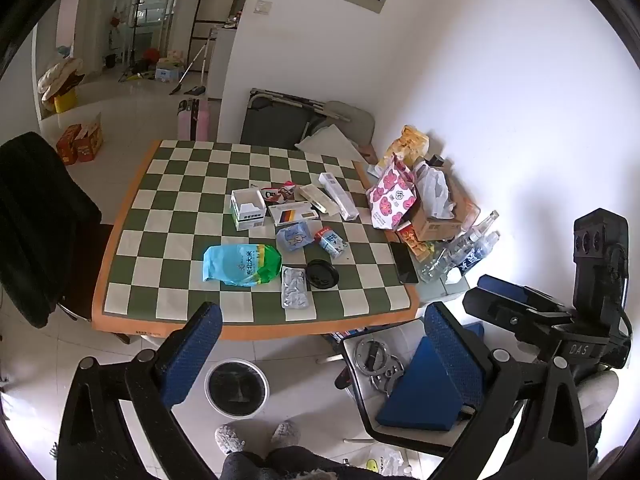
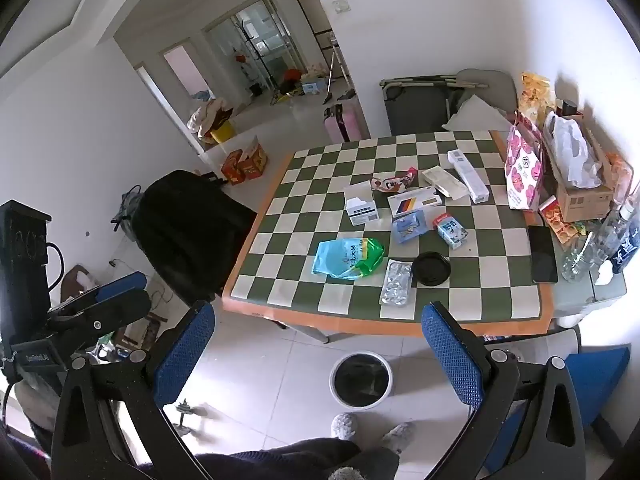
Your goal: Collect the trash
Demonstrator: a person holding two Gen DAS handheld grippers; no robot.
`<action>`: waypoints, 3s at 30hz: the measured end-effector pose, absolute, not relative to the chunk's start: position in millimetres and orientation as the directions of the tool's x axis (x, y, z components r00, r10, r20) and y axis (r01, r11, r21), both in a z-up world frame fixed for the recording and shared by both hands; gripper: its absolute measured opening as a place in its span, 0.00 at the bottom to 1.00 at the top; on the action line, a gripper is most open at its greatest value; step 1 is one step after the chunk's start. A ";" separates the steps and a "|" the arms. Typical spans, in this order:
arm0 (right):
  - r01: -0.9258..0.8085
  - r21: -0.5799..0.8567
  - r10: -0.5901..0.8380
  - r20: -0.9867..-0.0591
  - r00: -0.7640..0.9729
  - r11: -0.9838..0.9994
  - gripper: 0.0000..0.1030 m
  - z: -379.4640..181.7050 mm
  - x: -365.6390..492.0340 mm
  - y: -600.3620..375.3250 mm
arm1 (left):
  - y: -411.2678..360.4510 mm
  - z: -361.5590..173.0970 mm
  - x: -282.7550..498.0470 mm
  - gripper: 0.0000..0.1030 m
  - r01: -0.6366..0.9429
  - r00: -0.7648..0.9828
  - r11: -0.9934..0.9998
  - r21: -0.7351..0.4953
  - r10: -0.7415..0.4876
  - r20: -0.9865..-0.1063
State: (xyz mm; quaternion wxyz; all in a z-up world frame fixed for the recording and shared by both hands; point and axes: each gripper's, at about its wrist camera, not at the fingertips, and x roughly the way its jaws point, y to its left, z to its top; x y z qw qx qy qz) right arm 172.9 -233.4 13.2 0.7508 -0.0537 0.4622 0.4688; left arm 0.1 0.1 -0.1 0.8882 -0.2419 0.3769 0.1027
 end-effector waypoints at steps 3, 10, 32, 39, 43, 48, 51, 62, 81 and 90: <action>-0.751 0.366 0.664 -0.737 0.127 0.550 1.00 12.2 174.0 -235.5 | 0.0 -0.5 -0.1 1.00 -0.365 0.695 0.862 -0.351 0.002 -0.719; -0.753 0.380 0.672 -0.732 0.111 0.538 1.00 11.1 170.2 -234.2 | -7.8 -5.3 9.4 1.00 -0.361 0.696 0.862 -0.357 -0.006 -0.718; -0.761 0.392 0.680 -0.729 0.086 0.517 1.00 12.7 178.3 -228.5 | 0.8 -7.4 19.0 1.00 -0.336 0.702 0.868 -0.366 -0.028 -0.712; -0.761 0.393 0.681 -0.727 0.087 0.517 1.00 12.1 178.9 -230.3 | 1.0 -7.6 17.8 1.00 -0.337 0.702 0.867 -0.367 -0.028 -0.711; -0.762 0.392 0.682 -0.727 0.087 0.515 1.00 12.8 179.0 -229.0 | 1.0 -7.9 16.3 1.00 -0.338 0.704 0.866 -0.368 -0.027 -0.710; -0.763 0.391 0.680 -0.728 0.086 0.515 1.00 13.2 179.0 -230.2 | 0.9 -7.9 16.6 1.00 -0.340 0.704 0.866 -0.367 -0.024 -0.710; -0.764 0.390 0.681 -0.728 0.086 0.514 1.00 13.2 178.9 -230.1 | 0.4 -7.6 16.7 1.00 -0.340 0.705 0.866 -0.367 -0.024 -0.709; -0.764 0.389 0.681 -0.727 0.089 0.514 1.00 13.3 178.2 -230.9 | -1.2 -6.1 16.7 1.00 -0.338 0.705 0.868 -0.363 -0.022 -0.709; -0.766 0.386 0.681 -0.727 0.091 0.514 1.00 13.2 175.6 -229.5 | -3.6 -6.5 17.7 1.00 -0.337 0.705 0.870 -0.360 -0.020 -0.709; -0.765 0.388 0.682 -0.725 0.090 0.514 1.00 11.6 175.7 -229.0 | -4.0 -6.4 16.9 1.00 -0.337 0.706 0.870 -0.360 -0.019 -0.708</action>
